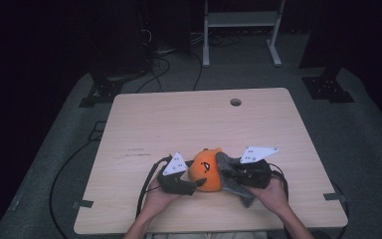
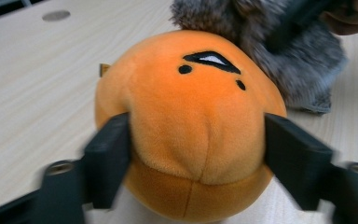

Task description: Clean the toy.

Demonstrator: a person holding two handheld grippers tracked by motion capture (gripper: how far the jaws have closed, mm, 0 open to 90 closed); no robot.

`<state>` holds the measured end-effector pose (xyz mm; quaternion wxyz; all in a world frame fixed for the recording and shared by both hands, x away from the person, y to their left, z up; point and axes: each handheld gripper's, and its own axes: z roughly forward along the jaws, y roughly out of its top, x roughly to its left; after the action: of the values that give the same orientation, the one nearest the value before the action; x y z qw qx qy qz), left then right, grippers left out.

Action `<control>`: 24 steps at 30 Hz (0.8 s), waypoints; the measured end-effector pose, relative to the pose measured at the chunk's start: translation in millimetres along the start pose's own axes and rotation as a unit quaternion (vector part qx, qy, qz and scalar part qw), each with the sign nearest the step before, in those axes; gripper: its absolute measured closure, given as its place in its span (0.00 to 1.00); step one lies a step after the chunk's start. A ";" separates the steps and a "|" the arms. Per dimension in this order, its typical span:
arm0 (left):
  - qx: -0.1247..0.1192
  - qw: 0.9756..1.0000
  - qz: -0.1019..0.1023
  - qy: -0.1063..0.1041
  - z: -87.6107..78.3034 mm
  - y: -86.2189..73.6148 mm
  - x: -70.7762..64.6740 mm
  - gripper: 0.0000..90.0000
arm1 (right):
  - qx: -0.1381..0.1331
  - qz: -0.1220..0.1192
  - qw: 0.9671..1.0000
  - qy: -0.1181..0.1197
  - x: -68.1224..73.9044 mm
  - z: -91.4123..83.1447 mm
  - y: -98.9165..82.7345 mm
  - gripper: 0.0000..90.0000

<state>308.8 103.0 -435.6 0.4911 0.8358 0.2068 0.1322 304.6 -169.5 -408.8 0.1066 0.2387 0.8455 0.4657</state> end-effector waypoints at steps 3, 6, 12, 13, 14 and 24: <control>-0.010 1.000 0.008 0.002 -3.3 2.2 -1.9 0.43 | -0.012 -0.023 0.999 0.022 12.1 3.3 6.7 0.82; -0.019 1.000 0.005 -0.009 -6.9 2.8 1.0 0.46 | -0.015 -0.019 0.999 0.022 11.8 4.5 7.9 0.82; -0.014 0.999 0.038 -0.027 -7.6 8.6 -6.2 0.44 | -0.026 -0.033 0.999 0.030 19.4 2.2 14.9 0.82; -0.018 0.999 0.036 -0.032 -9.0 8.1 -5.8 0.43 | -0.027 -0.036 0.999 0.030 20.4 1.2 15.3 0.82; -0.020 0.999 0.032 -0.035 -10.3 7.4 -4.8 0.42 | -0.027 -0.035 0.999 0.030 20.8 0.0 14.6 0.82; -0.011 0.998 0.058 -0.039 -8.9 5.3 -6.6 0.48 | -0.022 -0.044 0.998 0.028 24.8 -0.3 16.0 0.82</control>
<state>300.4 104.4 -426.8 0.4996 0.8453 0.1377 0.1302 287.9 -150.0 -394.2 0.1087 0.1861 0.8475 0.4851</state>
